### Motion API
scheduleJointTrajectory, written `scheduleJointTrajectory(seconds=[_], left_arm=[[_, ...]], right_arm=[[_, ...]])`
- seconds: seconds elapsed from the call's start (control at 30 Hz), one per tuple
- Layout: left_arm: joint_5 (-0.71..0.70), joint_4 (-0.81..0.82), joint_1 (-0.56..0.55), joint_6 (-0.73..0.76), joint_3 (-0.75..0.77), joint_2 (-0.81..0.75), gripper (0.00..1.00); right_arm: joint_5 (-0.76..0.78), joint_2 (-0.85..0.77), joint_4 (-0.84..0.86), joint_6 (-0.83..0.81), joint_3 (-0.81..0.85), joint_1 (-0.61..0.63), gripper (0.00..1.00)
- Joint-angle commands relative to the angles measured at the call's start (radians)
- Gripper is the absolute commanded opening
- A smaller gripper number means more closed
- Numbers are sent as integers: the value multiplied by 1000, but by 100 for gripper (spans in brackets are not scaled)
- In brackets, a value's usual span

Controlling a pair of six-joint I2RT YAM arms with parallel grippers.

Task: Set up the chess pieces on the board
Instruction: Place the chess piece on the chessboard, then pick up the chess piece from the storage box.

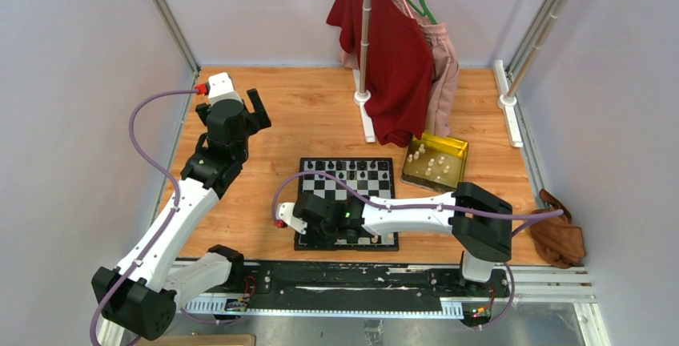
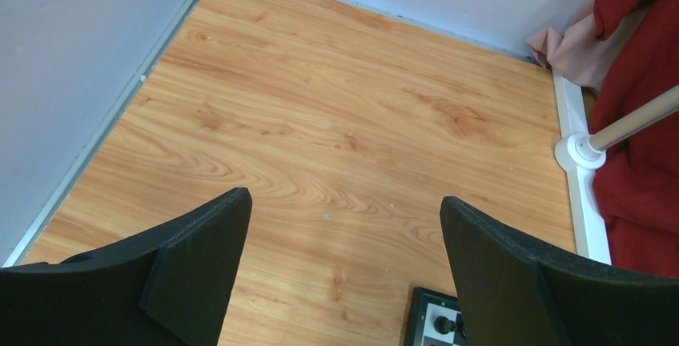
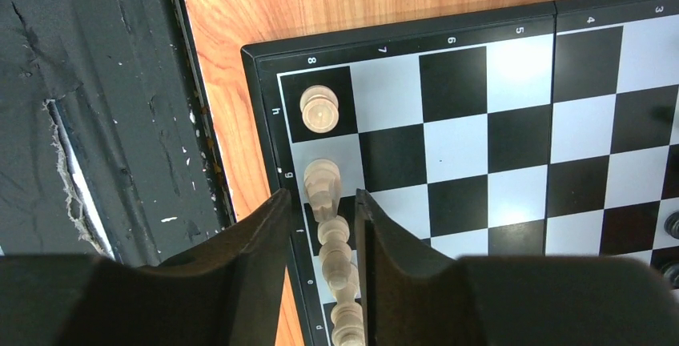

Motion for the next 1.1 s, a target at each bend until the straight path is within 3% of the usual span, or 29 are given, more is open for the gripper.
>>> scheduleJointTrajectory(seconds=[0.0, 0.2, 0.57, 0.77, 1.07], left_arm=[[7, 31, 11, -10, -3, -9, 94], [9, 27, 11, -11, 6, -9, 94], [97, -43, 11, -51, 150, 104, 94], [232, -36, 11, -97, 184, 203, 93], [388, 131, 9, -120, 40, 195, 92]], right_arm=[[16, -10, -4, -18, 22, 16, 40], [24, -47, -27, -20, 46, 17, 41], [307, -272, -59, 18, 45, -41, 45], [378, -440, -64, 120, -55, -234, 45], [422, -585, -46, 291, -214, -628, 50]])
